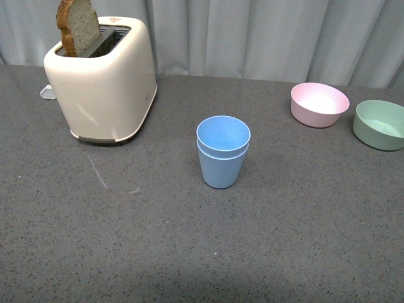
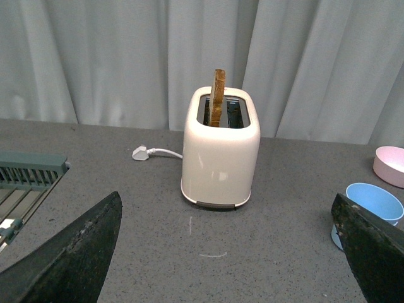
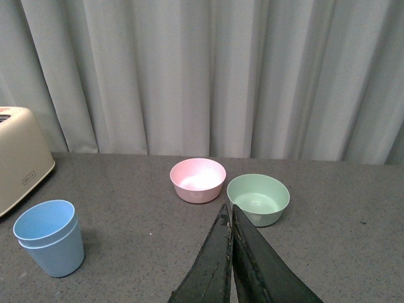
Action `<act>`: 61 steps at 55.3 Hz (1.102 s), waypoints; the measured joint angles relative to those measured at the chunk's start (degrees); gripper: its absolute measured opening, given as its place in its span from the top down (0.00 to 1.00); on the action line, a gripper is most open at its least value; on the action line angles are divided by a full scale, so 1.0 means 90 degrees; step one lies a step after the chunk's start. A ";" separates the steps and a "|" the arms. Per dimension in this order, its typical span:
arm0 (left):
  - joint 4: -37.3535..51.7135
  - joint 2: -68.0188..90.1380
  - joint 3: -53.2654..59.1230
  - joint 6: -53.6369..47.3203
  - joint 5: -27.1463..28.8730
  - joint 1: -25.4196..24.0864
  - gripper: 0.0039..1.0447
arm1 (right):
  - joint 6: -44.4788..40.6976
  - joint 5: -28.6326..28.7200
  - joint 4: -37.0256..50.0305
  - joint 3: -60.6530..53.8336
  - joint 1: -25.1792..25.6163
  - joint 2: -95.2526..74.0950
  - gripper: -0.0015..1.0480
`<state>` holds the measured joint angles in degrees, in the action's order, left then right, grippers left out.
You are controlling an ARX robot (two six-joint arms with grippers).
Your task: Stack blue cups with both arms
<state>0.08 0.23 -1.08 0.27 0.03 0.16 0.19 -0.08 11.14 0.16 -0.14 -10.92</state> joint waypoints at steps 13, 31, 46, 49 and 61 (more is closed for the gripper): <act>-0.0002 0.0000 0.0000 0.0002 0.0005 0.0000 0.06 | -0.0002 0.0019 -0.1195 0.0005 0.0000 0.1107 0.99; -0.0005 -0.0002 0.0000 0.0000 0.0000 0.0000 0.06 | -0.0010 0.0019 -0.1226 0.0005 0.0000 0.1188 0.64; -0.0005 -0.0002 0.0000 0.0000 0.0000 -0.0002 0.06 | -0.0010 0.0019 -0.1226 0.0005 0.0000 0.1190 0.13; -0.0005 -0.0002 0.0000 0.0000 0.0000 0.0000 0.06 | -0.0005 0.0017 -0.1226 0.0005 0.0000 0.1190 0.08; -0.0005 -0.0002 0.0000 0.0000 0.0000 -0.0002 0.06 | -0.0007 0.0019 -0.1226 0.0005 0.0000 0.1190 0.09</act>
<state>0.03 0.21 -1.08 0.27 0.03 0.14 0.12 0.10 0.10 0.21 -0.14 -0.21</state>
